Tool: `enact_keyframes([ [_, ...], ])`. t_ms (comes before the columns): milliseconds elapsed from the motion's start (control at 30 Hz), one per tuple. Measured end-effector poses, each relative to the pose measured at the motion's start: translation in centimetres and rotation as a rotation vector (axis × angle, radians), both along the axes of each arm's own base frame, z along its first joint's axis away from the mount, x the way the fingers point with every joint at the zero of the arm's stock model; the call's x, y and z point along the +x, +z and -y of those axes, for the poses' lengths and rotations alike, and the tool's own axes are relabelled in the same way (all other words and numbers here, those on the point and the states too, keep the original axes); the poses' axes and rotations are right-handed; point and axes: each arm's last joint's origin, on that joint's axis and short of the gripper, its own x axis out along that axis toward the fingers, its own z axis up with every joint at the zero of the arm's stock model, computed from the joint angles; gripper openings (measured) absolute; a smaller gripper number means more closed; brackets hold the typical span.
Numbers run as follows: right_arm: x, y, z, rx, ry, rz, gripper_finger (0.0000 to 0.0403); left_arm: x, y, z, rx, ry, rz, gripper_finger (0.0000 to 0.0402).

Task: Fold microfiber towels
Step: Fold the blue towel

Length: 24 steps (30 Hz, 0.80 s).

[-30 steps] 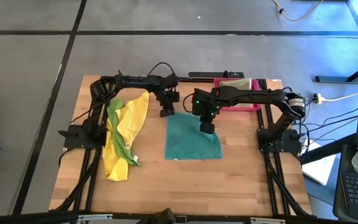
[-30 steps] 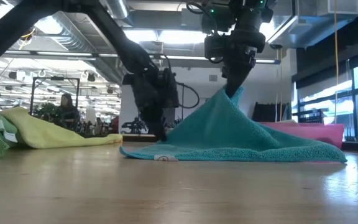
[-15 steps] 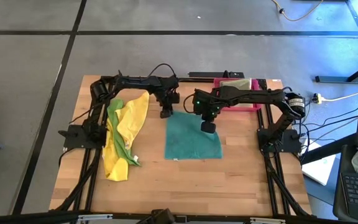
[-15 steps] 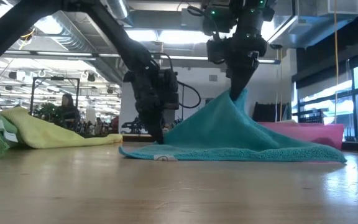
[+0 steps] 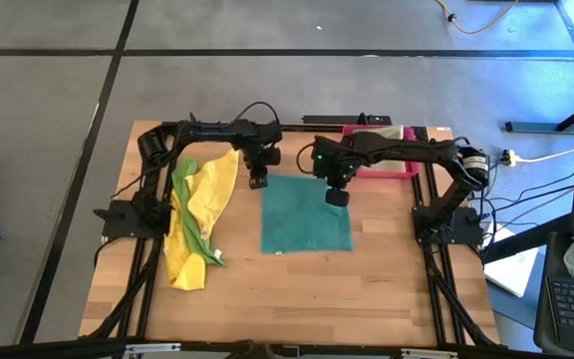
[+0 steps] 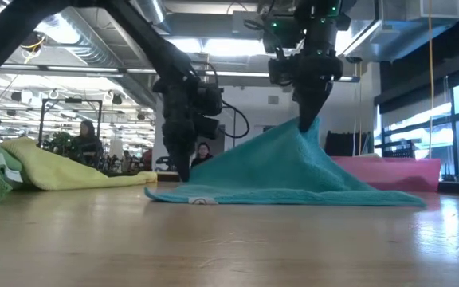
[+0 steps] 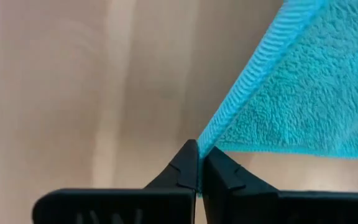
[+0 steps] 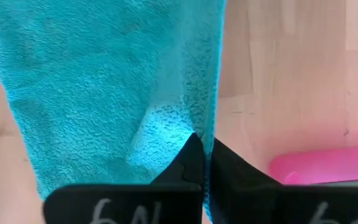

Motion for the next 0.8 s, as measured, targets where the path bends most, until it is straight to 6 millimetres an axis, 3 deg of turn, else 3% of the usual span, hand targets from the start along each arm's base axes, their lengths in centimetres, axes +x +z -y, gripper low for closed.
enact_keyframes([
  [300,-0.7,-0.1,0.7,0.013,0.004,-0.049,0.0006,0.5,1.5,2.1,0.006,0.024,-0.023,0.0000],
  [533,-1.2,-0.3,0.1,0.124,0.018,-0.083,0.0008,0.8,6.8,3.8,0.048,0.102,0.108,0.0000],
  [633,-1.6,-1.3,-0.5,0.239,0.036,-0.087,0.0008,0.8,8.3,5.2,0.017,0.117,0.147,0.0000],
  [800,-2.6,-3.4,-1.3,0.364,0.047,-0.131,0.0004,0.9,8.9,8.4,-0.010,0.056,0.095,0.0000],
])
